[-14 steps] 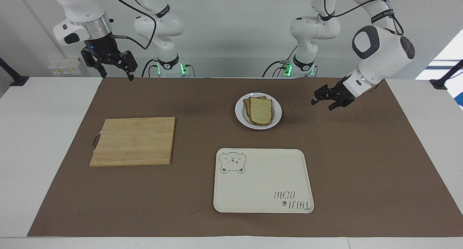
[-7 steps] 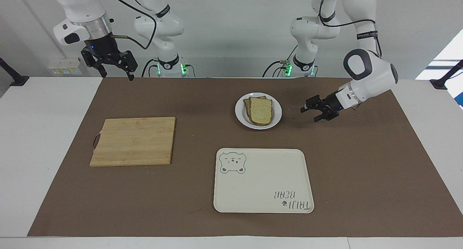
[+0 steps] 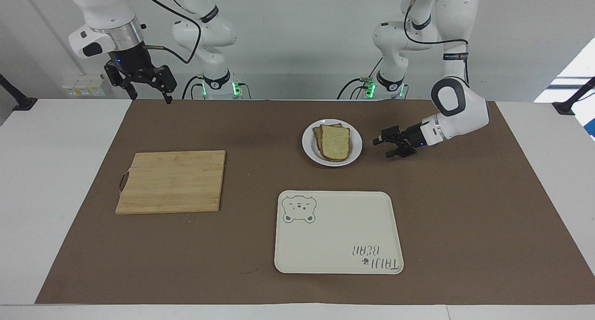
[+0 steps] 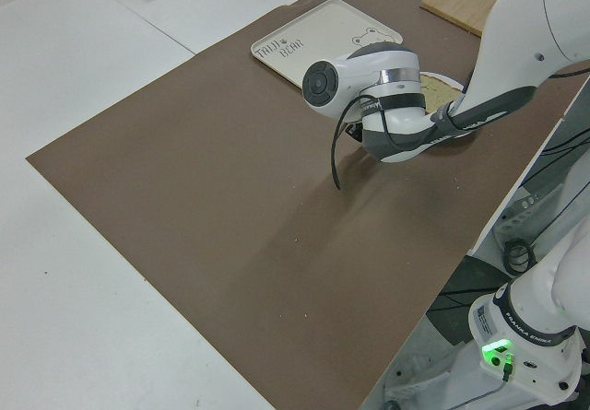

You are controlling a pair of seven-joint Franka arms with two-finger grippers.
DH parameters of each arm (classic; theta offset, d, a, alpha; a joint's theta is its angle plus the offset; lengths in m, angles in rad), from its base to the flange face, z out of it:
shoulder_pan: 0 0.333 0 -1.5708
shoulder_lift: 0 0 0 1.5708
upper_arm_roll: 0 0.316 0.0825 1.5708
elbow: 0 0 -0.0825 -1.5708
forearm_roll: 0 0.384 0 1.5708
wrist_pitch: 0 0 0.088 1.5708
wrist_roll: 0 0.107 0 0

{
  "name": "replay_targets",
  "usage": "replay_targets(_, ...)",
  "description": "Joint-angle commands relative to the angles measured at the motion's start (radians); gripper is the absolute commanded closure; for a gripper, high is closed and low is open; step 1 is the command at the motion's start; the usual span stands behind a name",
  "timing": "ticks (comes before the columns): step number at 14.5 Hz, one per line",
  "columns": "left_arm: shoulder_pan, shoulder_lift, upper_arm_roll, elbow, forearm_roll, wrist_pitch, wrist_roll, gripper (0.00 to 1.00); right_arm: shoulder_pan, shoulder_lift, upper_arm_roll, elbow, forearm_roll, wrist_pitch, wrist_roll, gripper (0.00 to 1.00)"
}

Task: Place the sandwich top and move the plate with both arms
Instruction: 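Reach the left gripper toward the rim of the white plate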

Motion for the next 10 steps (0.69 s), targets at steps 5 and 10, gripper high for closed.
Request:
replay_targets(5,-0.094,-0.022,0.003,-0.093,-0.134,0.029,0.060,0.00,-0.007,-0.015,0.000,-0.019,0.018,0.013,-0.025,0.00)
replay_targets(10,-0.108,-0.006,0.003,-0.110,-0.156,0.046,0.097,0.42,-0.007,-0.015,0.000,-0.019,0.018,0.013,-0.027,0.00)
